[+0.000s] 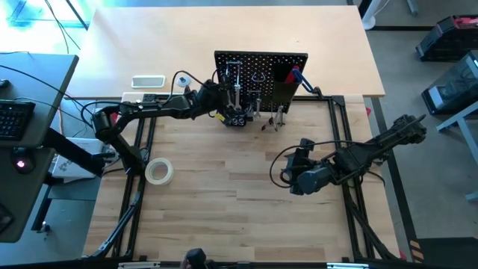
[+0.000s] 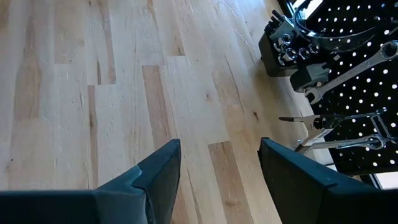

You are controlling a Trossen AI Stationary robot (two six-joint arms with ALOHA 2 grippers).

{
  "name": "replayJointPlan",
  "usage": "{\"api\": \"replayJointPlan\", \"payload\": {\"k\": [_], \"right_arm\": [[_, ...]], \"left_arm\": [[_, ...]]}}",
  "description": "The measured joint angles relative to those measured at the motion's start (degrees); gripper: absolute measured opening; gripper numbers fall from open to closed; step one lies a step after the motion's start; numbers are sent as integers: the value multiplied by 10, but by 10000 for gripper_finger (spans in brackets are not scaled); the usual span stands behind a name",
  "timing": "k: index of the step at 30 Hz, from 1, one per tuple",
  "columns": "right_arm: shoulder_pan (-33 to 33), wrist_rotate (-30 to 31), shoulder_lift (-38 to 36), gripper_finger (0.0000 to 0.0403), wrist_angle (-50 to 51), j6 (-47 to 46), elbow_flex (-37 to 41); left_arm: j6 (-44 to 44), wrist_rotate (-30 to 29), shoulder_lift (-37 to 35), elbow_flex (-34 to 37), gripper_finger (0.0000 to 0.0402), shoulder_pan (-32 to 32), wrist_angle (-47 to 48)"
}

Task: Hang tools onto peg board
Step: Hang the safety goggles onto the black bin on the peg board, then hang the tape on the peg board

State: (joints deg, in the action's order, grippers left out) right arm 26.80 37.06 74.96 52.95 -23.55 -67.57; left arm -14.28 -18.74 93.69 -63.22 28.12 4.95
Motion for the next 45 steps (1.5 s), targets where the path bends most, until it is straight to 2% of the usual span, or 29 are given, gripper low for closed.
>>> {"api": "replayJointPlan", "payload": {"k": [6, 11, 20, 28, 38, 45], "right_arm": [[0, 0, 0, 213, 0, 0, 0], [0, 0, 0, 213, 0, 0, 0], [0, 0, 0, 213, 1, -5, 0], [0, -4, 0, 213, 2, -6, 0], [0, -5, 0, 213, 9, -5, 0], [0, -5, 0, 213, 8, -20, 38]], "left_arm": [[-9, 1, -4, 0, 122, 0, 45], [-10, -2, -29, 0, 146, 0, 88], [-14, 0, -100, 0, 155, 0, 189], [-14, 10, -139, 0, 155, 0, 334], [43, 115, -186, 1, 155, -27, 512], [99, 163, -242, 56, 155, -79, 554]]}}
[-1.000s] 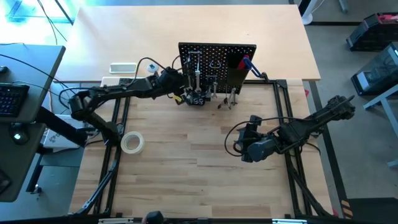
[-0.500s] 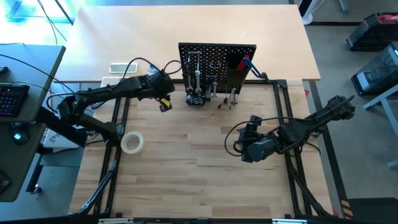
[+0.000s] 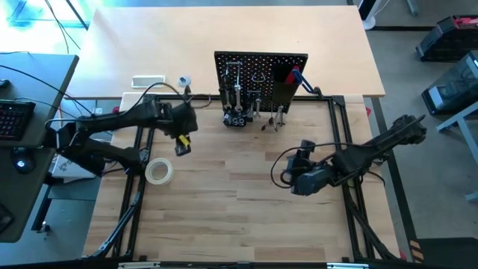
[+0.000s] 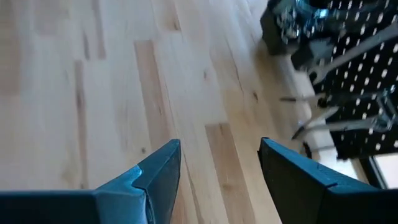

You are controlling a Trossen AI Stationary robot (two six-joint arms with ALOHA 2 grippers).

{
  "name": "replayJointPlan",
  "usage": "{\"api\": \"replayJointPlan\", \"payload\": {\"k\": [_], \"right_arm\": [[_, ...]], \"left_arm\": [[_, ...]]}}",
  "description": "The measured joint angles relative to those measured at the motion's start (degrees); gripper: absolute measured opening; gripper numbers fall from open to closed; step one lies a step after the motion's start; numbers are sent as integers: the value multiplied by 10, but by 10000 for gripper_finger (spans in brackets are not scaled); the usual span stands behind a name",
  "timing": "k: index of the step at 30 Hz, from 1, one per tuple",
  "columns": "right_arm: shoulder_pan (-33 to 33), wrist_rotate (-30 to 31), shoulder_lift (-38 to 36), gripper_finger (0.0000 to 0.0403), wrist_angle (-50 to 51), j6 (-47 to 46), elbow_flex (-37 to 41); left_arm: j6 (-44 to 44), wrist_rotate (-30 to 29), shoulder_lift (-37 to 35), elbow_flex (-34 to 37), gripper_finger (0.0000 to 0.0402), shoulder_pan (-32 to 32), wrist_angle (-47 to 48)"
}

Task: Hang tools onto peg board
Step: Hang the tape on the peg board

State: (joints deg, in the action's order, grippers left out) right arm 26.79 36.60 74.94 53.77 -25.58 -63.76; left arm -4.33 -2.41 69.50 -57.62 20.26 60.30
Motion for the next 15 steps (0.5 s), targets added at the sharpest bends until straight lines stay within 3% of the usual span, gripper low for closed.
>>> {"api": "replayJointPlan", "payload": {"k": [6, 15], "right_arm": [[0, 0, 0, 213, -5, -55, 69], [0, 5, 0, 213, -106, -60, 142]], "left_arm": [[68, 8, -62, 66, 155, -59, 5], [164, 25, -127, 130, 155, -147, -11]]}}
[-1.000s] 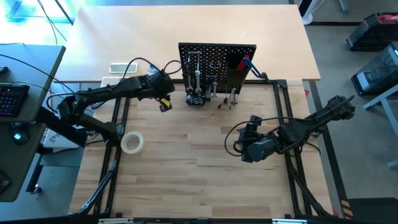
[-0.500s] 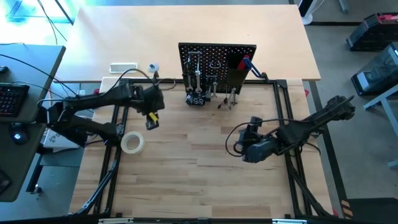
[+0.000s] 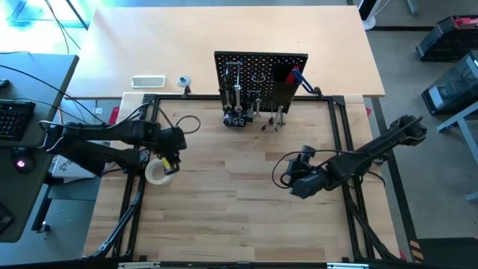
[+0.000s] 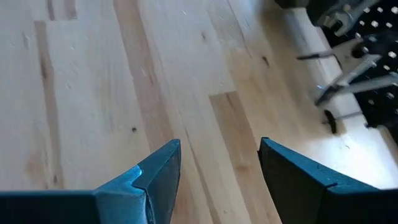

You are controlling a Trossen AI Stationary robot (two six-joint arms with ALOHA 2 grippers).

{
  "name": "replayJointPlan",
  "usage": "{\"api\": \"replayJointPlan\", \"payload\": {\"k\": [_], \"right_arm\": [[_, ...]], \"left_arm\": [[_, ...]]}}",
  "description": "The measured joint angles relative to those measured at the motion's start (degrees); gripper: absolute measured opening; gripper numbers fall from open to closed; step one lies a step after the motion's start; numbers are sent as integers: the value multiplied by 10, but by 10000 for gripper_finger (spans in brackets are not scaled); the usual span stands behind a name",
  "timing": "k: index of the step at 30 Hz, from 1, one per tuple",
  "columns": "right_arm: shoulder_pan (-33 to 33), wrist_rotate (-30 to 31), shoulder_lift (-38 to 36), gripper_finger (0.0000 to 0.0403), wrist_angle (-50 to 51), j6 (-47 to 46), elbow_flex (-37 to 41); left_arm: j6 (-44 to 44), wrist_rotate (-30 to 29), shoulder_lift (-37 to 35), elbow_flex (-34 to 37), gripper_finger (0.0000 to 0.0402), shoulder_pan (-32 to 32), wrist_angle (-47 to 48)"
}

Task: Hang tools onto peg board
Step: Hang the tape on the peg board

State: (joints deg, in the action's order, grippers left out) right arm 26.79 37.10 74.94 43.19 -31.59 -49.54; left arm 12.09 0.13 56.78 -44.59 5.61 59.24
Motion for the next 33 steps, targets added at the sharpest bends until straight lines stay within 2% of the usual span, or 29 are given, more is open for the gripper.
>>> {"api": "replayJointPlan", "payload": {"k": [5, 12, 20, 23, 27, 33], "right_arm": [[-2, 0, 0, 213, -83, 35, 27], [-11, 1, 0, 213, -149, 55, 56], [-22, -1, 0, 213, -192, 68, 74], [-29, -1, 0, 213, -199, 84, 74], [-37, -1, 0, 213, -211, 102, 74], [-39, -5, 0, 213, -213, 106, 74]], "left_arm": [[46, 22, -5, 34, 155, -56, -28], [116, 17, 2, 71, 155, -123, -44], [312, -16, 3, 93, 152, -184, 51], [374, -25, 5, 93, 152, -204, 54], [409, -53, 19, 93, 152, -226, 36], [414, -77, 58, 93, 152, -231, -11]]}}
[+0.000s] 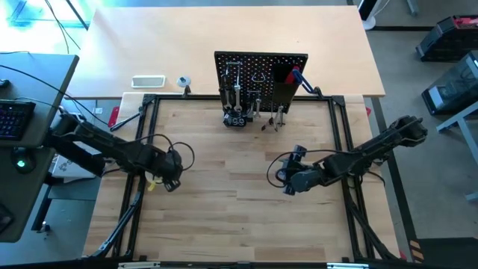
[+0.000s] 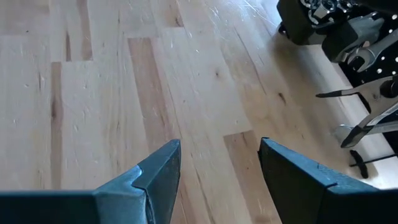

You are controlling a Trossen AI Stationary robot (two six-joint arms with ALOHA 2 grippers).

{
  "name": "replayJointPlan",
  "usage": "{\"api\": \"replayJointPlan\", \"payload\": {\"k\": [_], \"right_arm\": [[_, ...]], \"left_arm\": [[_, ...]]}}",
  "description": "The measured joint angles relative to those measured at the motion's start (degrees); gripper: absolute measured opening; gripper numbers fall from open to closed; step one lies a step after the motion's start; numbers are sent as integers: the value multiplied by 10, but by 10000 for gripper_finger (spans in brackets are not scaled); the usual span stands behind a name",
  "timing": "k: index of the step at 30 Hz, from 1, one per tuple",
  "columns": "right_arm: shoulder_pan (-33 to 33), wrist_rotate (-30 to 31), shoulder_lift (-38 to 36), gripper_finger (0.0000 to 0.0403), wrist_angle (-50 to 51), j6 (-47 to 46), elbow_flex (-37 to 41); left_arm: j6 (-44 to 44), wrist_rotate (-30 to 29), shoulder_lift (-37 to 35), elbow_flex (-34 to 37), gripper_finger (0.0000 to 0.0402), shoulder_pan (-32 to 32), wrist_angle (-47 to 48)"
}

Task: Hang tools onto peg board
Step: Hang the tape on the peg board

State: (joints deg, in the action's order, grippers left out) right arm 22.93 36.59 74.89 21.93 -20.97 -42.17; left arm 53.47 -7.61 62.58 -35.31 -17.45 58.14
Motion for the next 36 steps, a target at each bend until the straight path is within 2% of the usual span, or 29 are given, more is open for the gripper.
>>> {"api": "replayJointPlan", "payload": {"k": [11, 18, 25, 30, 36], "right_arm": [[23, -1, 0, 213, 1, -19, 0], [35, -1, 0, 213, 1, -21, 0], [37, 0, 0, 213, 6, -30, 0], [46, 4, 0, 213, 14, -32, 0], [53, 4, 0, 213, 23, -36, 0]], "left_arm": [[29, 2, 128, -15, 152, 24, 12], [39, -25, 134, -69, 152, 11, 33], [53, 16, 133, -43, 159, 10, 31], [70, 11, 133, -43, 178, 11, 20], [65, -4, 134, -76, 200, 8, 15]]}}
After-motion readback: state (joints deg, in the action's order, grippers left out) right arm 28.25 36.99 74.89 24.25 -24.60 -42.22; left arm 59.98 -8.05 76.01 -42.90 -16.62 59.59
